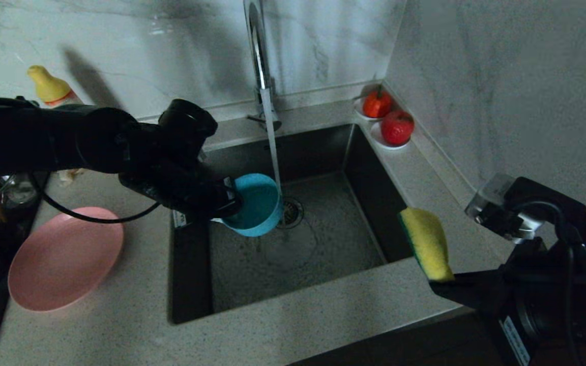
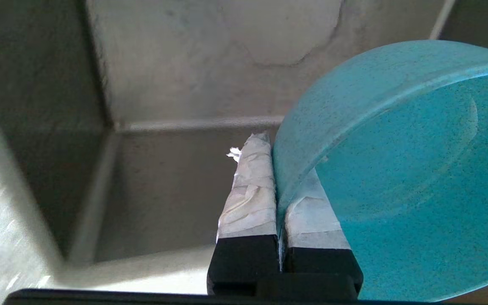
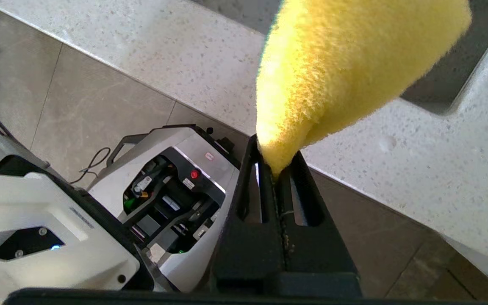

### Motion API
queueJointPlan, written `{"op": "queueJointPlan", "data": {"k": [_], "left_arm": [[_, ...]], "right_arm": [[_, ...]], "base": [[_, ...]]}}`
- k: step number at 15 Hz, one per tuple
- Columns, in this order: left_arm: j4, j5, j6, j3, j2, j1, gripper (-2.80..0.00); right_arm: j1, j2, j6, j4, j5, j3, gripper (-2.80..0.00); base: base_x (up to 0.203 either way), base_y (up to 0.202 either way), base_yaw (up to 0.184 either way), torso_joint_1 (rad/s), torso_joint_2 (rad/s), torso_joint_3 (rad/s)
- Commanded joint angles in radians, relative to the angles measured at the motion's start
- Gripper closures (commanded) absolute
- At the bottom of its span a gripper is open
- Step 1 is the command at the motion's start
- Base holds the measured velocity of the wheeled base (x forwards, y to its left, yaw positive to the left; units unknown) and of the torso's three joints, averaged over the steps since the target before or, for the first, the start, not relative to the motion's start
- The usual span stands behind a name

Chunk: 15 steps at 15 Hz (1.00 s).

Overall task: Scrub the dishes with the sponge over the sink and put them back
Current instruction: Wash the bowl

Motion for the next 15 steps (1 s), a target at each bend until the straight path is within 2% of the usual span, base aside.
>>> {"op": "queueJointPlan", "data": {"k": [1, 3, 9, 12, 15], "left_arm": [[-0.022, 0.033, -0.02, -0.044, 0.076, -0.001, 0.0], [-0.04, 0.069, -0.053, -0.112, 0.123, -0.001, 0.0], [-0.044, 0.08, -0.092, -0.265, 0.242, -0.001, 0.0], [-0.092, 0.085, -0.096, -0.273, 0.276, -0.001, 0.0], [-0.094, 0.084, -0.149, -0.269, 0.28, 0.0, 0.0]], "right_arm": [[-0.001, -0.019, 0.0, 0.002, -0.001, 0.012, 0.0], [-0.001, -0.026, 0.0, 0.001, 0.005, 0.023, 0.0], [-0.023, -0.044, -0.001, 0.001, 0.017, 0.038, 0.0], [-0.035, -0.047, -0.001, -0.001, 0.029, 0.052, 0.0], [-0.036, -0.062, 0.0, -0.001, 0.046, 0.068, 0.0]], "base": [[0.0, 0.0, 0.0, 0.0, 0.0, 0.0], [0.0, 0.0, 0.0, 0.0, 0.0, 0.0], [0.0, 0.0, 0.0, 0.0, 0.0, 0.0], [0.0, 0.0, 0.0, 0.0, 0.0, 0.0], [0.0, 0.0, 0.0, 0.0, 0.0, 0.0]]}}
